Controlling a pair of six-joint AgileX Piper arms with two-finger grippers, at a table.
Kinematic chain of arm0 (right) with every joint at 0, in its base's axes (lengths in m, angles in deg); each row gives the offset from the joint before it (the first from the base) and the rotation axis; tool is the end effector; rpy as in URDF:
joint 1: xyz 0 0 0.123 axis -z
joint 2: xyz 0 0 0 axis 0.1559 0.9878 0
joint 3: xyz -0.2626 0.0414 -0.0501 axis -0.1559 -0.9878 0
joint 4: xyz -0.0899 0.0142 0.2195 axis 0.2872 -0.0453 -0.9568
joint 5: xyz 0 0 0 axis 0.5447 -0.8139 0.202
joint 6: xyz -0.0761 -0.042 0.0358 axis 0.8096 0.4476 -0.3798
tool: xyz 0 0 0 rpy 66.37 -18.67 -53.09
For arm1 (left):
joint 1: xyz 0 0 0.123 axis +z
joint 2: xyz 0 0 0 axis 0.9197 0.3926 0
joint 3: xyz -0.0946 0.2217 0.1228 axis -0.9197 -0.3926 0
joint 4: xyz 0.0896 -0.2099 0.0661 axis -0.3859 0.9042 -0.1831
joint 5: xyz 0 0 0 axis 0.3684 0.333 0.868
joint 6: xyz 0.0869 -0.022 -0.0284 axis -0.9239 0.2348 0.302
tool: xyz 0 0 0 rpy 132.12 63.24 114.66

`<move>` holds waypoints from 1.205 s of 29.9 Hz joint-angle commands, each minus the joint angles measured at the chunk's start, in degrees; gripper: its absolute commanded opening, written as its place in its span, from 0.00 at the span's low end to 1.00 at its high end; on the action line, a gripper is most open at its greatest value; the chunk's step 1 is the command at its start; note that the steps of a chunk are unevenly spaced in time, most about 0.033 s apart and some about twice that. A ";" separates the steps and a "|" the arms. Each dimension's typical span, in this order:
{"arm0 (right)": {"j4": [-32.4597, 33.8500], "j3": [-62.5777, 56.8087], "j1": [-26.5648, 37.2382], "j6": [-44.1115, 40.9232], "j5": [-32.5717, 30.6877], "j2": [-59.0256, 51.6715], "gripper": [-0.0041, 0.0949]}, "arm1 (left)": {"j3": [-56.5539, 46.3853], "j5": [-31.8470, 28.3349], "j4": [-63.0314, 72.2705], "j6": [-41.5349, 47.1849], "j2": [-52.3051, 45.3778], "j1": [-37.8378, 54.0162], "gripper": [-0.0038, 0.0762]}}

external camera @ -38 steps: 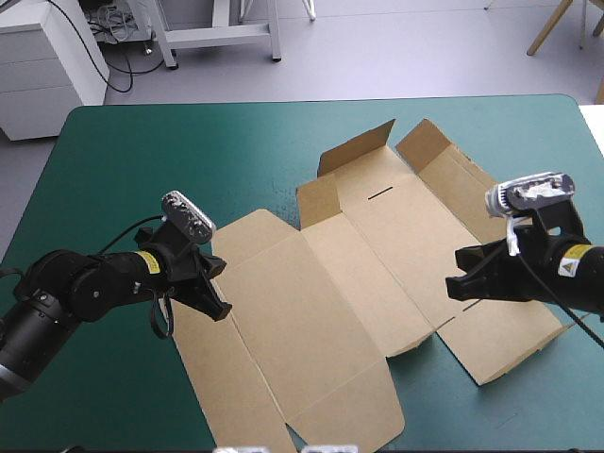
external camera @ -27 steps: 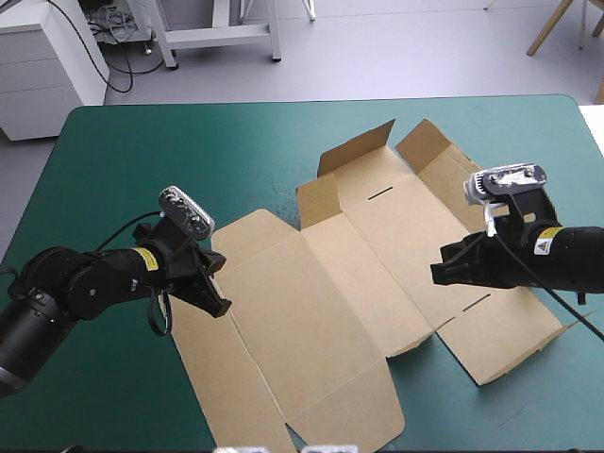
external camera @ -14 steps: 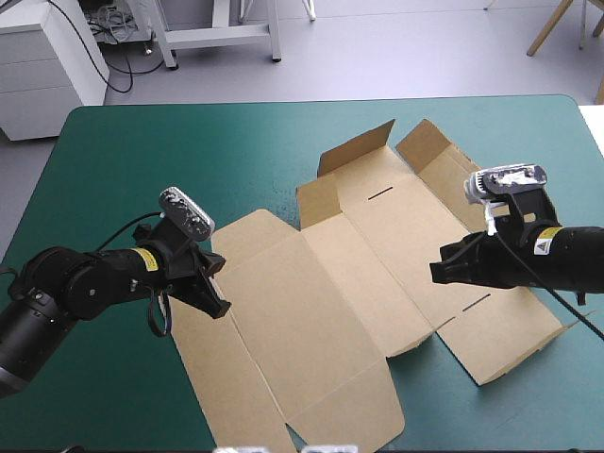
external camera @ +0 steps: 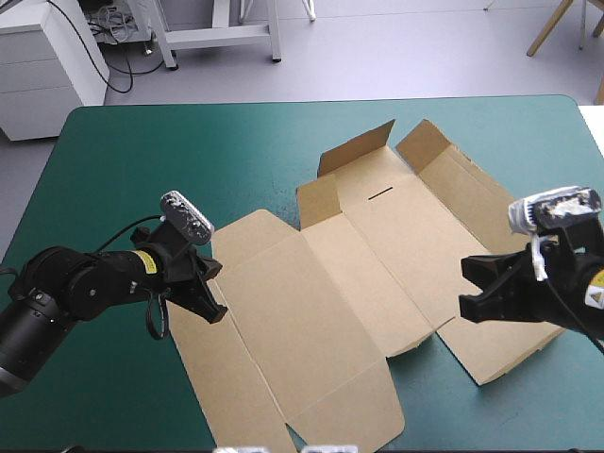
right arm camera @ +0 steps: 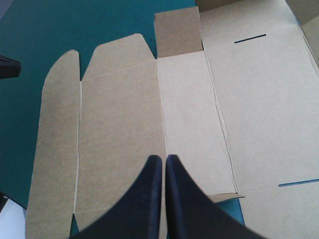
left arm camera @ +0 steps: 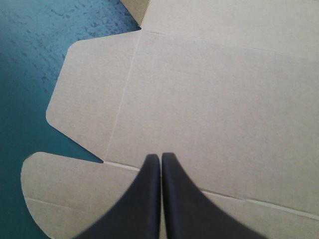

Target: Fold the box

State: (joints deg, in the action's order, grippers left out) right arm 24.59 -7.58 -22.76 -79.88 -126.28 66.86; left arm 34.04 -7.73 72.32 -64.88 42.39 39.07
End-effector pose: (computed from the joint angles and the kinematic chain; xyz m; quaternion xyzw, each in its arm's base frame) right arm 0.0966 0.0543 0.4394 -0.1461 0.8777 0.2085 0.4061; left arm 0.1721 -0.1056 0.3384 0.3511 0.8653 -0.1095 0.3406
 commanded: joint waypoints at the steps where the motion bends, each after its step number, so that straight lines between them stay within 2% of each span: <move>1: -1.23 1.67 -0.03 -1.61 2.46 -3.76 0.05 | 1.88 -2.20 0.85 0.06 -0.86 -0.41 0.04; 6: -2.14 1.67 -0.03 -3.67 2.43 -7.01 0.05 | 1.88 -2.20 0.85 0.06 -0.86 -0.41 0.04; 14: -8.76 -1.62 -0.03 -5.13 2.34 -7.98 0.05 | 1.88 -1.98 0.74 0.06 -0.86 -0.41 0.04; 22: -8.71 -9.39 -0.03 -6.07 2.34 -11.14 0.13 | 1.88 -0.59 0.62 0.06 -0.86 -0.41 0.04; 28: -8.71 -14.12 -0.15 -6.71 2.34 -14.31 0.14 | 1.88 -0.59 0.62 0.06 -0.86 -0.41 0.04; 36: -4.30 -20.20 -6.39 -8.05 2.34 -15.19 0.14 | 1.88 -0.59 0.62 0.06 -0.86 -0.41 0.04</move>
State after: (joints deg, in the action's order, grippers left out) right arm 19.46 -27.61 -26.94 -87.36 -126.28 51.23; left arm 34.04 -6.00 71.90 -64.88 42.39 39.07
